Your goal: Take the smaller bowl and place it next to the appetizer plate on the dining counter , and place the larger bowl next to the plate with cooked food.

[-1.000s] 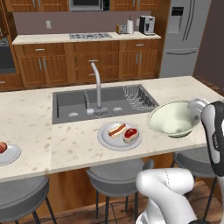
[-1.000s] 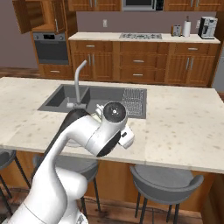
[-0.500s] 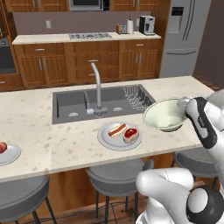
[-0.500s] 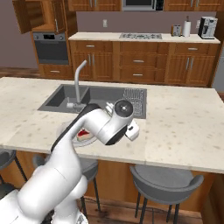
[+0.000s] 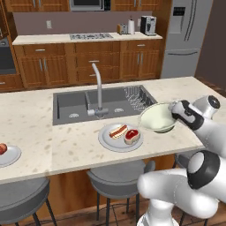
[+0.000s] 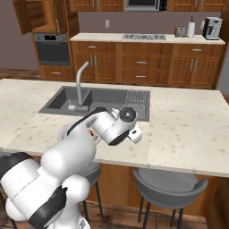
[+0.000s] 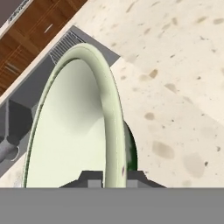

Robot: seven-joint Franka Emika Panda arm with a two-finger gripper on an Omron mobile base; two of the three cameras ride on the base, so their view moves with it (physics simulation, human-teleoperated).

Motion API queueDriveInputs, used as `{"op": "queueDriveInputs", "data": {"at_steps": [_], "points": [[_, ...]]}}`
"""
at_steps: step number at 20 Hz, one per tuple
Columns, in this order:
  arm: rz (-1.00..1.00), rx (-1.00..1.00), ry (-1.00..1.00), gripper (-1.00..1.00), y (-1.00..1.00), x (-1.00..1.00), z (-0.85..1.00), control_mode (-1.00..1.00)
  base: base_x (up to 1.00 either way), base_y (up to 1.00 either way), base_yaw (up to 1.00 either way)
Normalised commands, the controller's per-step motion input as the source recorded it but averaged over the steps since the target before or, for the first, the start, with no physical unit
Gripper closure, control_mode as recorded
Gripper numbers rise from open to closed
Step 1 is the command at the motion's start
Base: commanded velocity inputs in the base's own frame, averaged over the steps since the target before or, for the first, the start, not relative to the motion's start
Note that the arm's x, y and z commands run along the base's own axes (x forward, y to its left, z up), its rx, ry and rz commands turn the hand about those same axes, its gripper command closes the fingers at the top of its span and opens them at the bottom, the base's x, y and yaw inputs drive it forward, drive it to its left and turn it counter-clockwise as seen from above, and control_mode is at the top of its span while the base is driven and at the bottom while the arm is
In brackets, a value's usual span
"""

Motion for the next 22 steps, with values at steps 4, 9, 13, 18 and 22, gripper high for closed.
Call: {"op": "queueDriveInputs", "data": {"at_steps": [4,9,13,18,22], "points": [[0.00,0.00,0.00,1.00,-0.05,0.58,-0.40,-1.00,0.00,0.00,0.00],[0.00,0.00,0.00,1.00,-0.14,0.54,-0.39,-1.00,0.00,0.00,0.00],[0.00,0.00,0.00,1.00,-0.13,0.45,-0.43,-1.00,0.00,0.00,0.00],[0.00,0.00,0.00,1.00,-0.05,0.36,-0.47,-1.00,0.00,0.00,0.00],[0.00,0.00,0.00,-1.00,0.03,0.10,-0.29,-1.00,0.00,0.00,0.00]]}}
